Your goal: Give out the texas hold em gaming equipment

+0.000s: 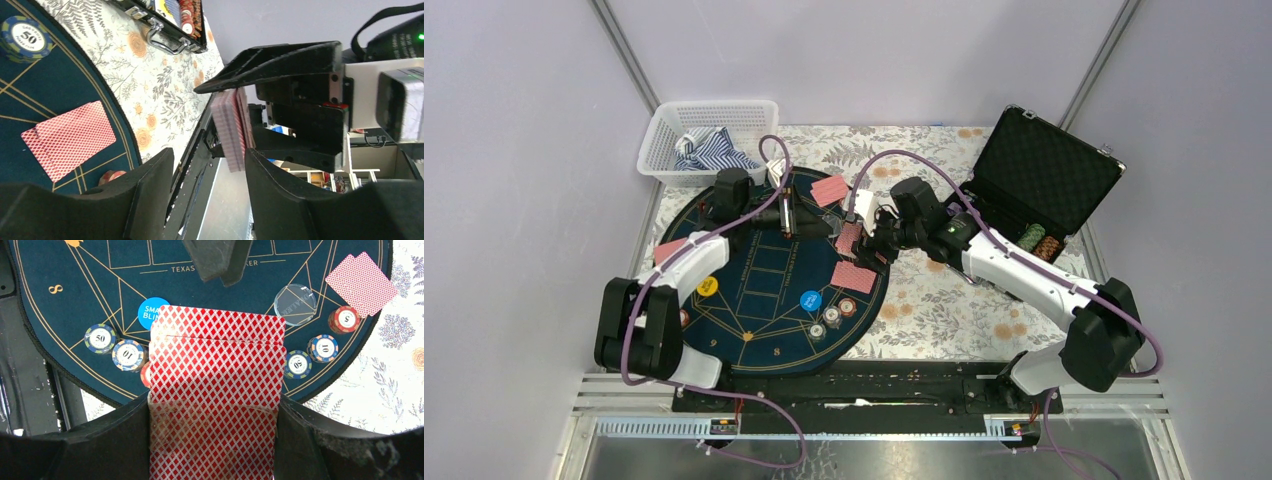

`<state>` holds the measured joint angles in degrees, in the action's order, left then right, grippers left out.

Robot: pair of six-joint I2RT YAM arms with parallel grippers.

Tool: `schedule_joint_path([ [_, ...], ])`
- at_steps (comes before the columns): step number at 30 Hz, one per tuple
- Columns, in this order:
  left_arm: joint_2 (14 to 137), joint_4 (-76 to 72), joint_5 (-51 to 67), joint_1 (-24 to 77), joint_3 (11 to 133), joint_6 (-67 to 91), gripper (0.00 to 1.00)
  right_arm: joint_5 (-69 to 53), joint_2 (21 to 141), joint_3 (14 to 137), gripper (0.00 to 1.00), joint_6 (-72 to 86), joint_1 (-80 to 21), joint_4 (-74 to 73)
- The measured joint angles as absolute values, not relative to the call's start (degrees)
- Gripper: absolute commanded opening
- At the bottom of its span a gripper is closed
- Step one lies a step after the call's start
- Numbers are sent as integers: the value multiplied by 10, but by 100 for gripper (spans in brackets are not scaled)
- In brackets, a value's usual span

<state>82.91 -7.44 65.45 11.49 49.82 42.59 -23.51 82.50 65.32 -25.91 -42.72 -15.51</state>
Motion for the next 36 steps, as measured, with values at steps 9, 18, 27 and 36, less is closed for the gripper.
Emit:
schedule_joint_path([
  [9,818,-129,663,155,489,461,53,-237,825,653,15,-259,-427,-155],
  [18,848,-96,679,139,492,449,26,-231,825,653,15,-259,-427,-160],
  [27,837,-164,680,125,469,488,47,-232,825,653,15,-259,-427,-157],
  [36,833,-252,683,133,453,553,46,-233,825,653,15,-259,-427,-157],
])
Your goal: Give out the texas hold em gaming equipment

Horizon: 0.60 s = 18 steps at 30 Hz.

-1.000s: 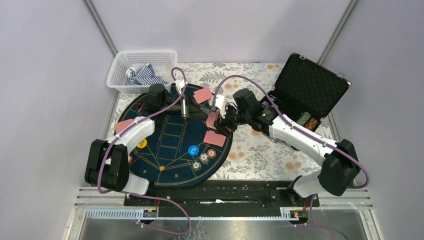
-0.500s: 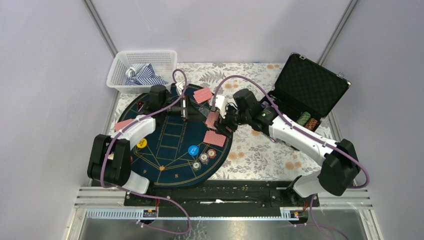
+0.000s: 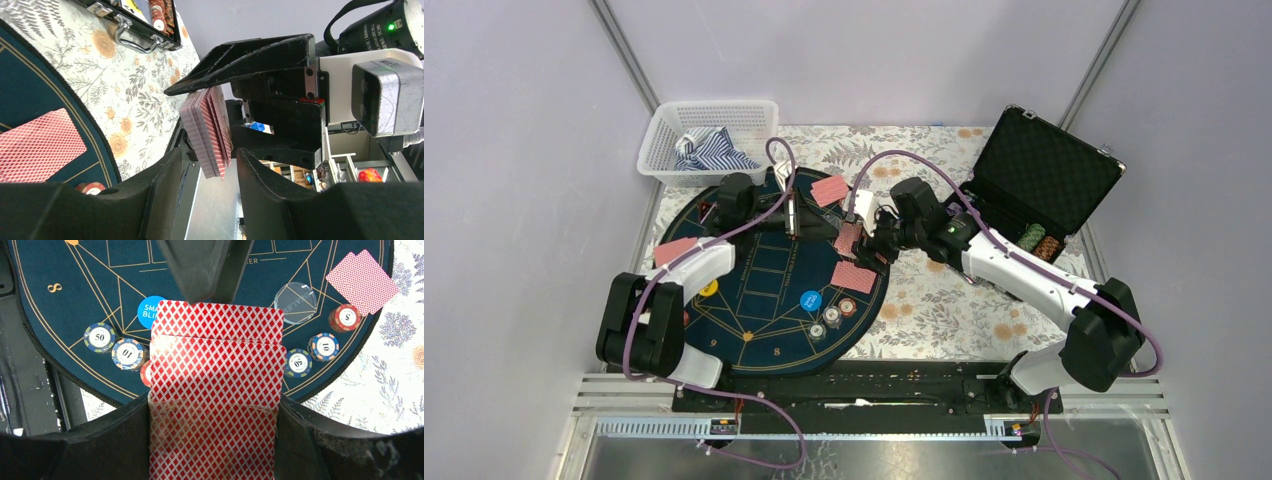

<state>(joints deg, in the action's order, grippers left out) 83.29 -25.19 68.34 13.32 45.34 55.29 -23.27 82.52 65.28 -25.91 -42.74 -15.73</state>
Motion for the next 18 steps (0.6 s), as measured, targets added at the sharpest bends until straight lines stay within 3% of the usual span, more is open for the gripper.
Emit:
schedule_joint_path([
  [7,834,-196,683,161,462,513,24,-232,825,653,15,-259,-428,-158],
  [18,834,-165,687,142,466,497,17,-218,826,653,15,-265,-431,-158],
])
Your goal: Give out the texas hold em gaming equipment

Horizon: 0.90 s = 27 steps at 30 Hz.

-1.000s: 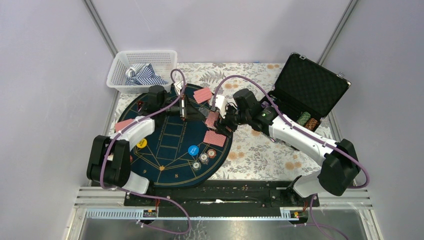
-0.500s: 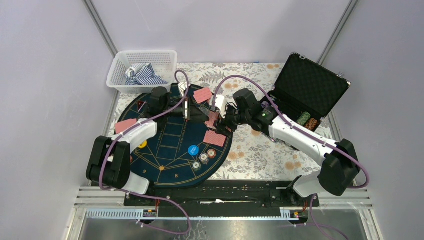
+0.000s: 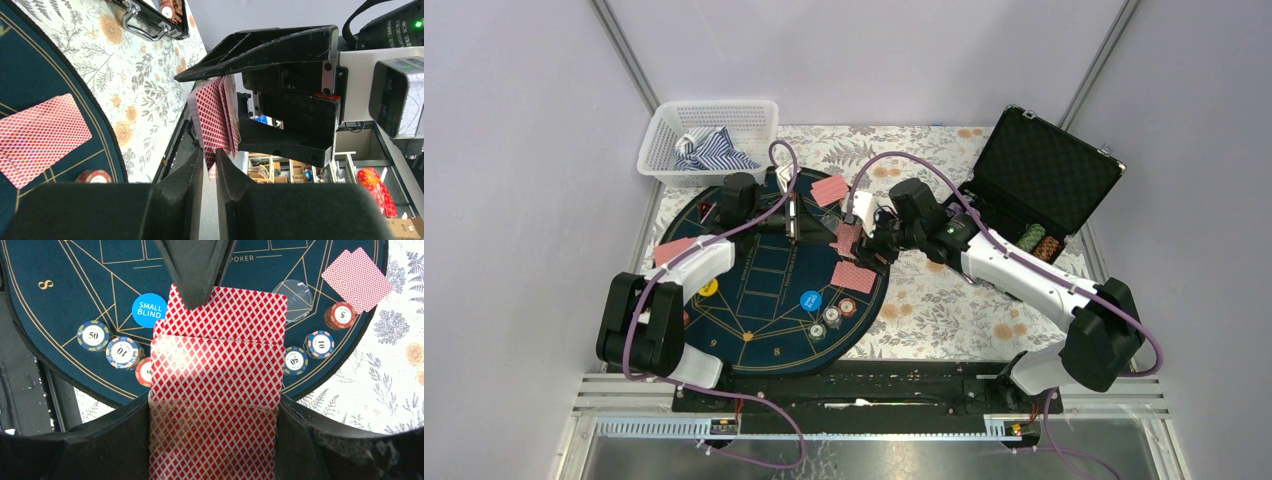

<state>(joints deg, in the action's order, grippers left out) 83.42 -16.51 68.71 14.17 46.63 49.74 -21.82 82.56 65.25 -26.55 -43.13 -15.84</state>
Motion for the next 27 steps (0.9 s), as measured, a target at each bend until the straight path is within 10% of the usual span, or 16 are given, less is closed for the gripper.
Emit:
schedule_joint_path([
  [10,834,-163,687,133,466,495,45,-217,826,653,15,-265,-431,-157],
  [27,813,-118,681,102,469,458,0,-204,829,653,14,-265,-431,-159],
])
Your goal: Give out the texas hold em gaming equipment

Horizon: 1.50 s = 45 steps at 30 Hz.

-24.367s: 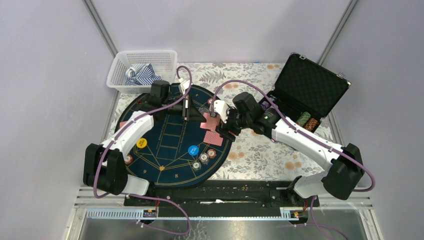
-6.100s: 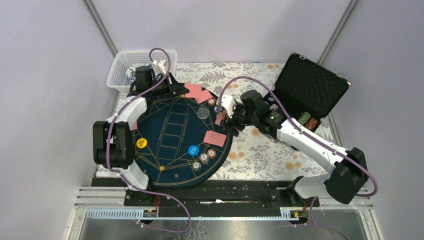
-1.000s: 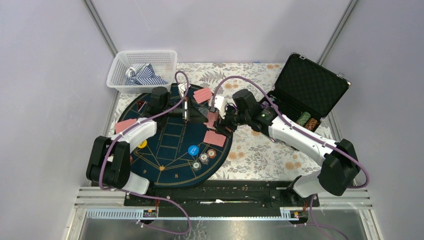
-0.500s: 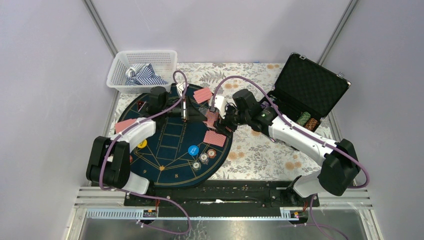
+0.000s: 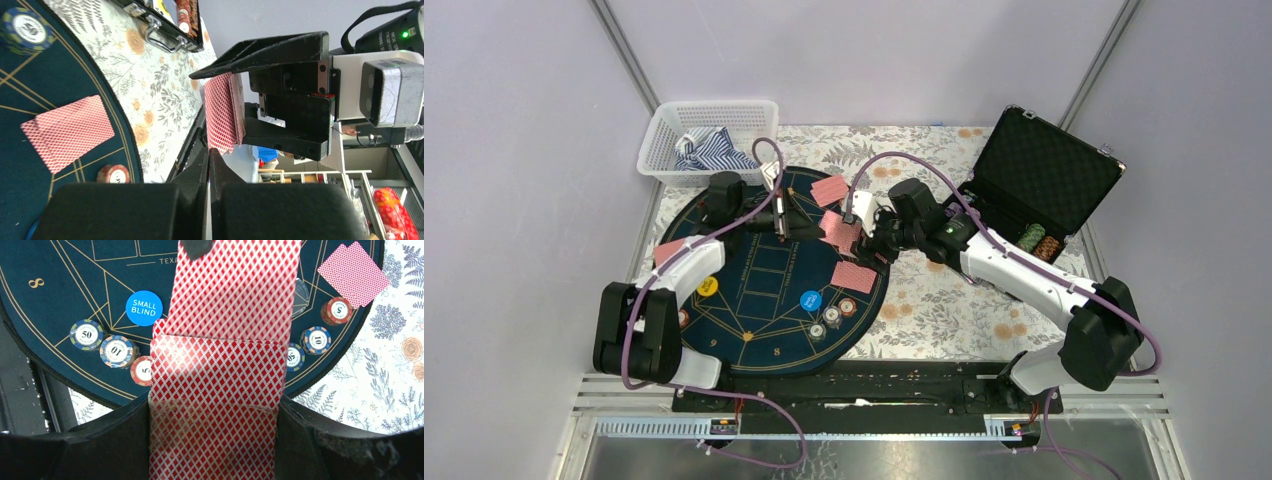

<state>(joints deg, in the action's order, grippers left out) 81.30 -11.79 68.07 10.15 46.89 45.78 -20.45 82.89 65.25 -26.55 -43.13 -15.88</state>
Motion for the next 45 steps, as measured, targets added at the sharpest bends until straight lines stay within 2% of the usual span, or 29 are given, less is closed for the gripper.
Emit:
schedule_joint_path([
  [9,792,-68,667,31,469,420,0,-202,829,650,14,-265,-431,-156],
  [14,785,48,627,-25,504,326,0,-200,829,648,14,-265,-431,-155],
  [18,785,162,526,-43,569,211,0,-200,829,648,14,-265,-431,-155],
  [22,785,231,363,-25,616,98,0,-200,829,648,14,-265,-431,-155],
  [27,788,248,142,37,623,-4,0,-200,829,648,14,-265,-431,-155],
  [28,805,248,53,63,629,-40,0,-200,829,648,14,-265,-431,-155],
  [32,863,228,-81,95,647,-66,0,-200,829,648,14,-265,-431,-155],
  [38,959,183,-222,151,656,-91,0,-197,829,647,14,-266,-431,-155],
  [45,1034,133,-296,187,665,-116,0,-189,829,644,14,-267,-431,-154],
])
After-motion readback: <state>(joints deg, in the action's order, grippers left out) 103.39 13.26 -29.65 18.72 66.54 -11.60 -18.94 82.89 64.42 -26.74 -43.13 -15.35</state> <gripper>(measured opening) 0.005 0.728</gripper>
